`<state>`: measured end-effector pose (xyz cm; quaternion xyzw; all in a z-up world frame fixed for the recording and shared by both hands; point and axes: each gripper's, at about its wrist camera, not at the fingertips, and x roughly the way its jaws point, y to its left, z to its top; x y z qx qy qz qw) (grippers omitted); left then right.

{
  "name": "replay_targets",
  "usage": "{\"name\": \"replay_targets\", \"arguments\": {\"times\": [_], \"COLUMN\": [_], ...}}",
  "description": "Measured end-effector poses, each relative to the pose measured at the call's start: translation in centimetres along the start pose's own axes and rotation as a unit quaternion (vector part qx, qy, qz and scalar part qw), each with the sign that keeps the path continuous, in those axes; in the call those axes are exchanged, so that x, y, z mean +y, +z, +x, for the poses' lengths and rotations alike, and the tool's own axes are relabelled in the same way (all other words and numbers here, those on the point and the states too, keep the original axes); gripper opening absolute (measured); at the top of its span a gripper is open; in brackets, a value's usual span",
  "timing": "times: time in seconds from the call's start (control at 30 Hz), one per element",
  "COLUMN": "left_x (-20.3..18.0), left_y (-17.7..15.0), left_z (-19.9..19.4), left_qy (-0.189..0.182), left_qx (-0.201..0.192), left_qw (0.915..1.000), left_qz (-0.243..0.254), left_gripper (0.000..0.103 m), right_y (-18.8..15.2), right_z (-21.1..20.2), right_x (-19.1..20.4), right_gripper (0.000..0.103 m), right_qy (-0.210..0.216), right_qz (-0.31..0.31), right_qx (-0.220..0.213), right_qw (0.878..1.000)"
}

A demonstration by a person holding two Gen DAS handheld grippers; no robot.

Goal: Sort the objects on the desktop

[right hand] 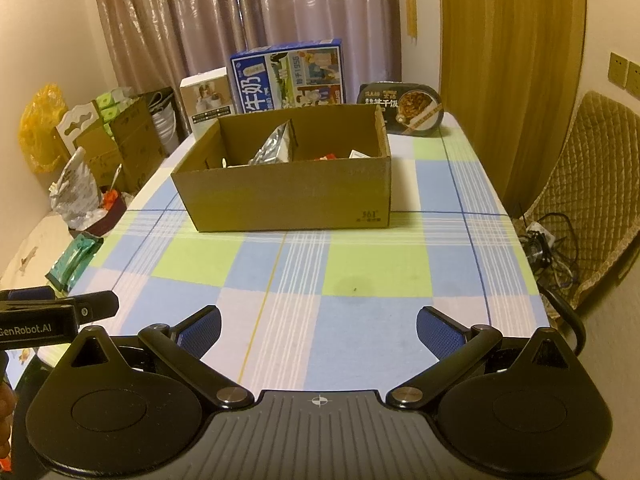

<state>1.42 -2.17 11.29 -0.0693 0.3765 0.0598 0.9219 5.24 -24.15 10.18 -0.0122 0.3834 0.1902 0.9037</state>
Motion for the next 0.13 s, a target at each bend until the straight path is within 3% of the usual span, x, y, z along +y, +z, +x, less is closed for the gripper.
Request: {"name": "replay_targets", "arguments": {"times": [0.13], "left_x": [0.04], "left_y": [-0.03], "left_z": [-0.15], "left_qy": [-0.005], "left_qx": [-0.009], "left_qw": [0.9999], "left_qz": [0.002], "left_gripper": [0.102], "right_y": [-0.20], "right_z": [0.11], "right_x": [0.11], "right_gripper": [0.101], "right_qy": [-0.001], "right_qz": [-0.001], "right_qx": [0.002], "right_qw": [1.000]}}
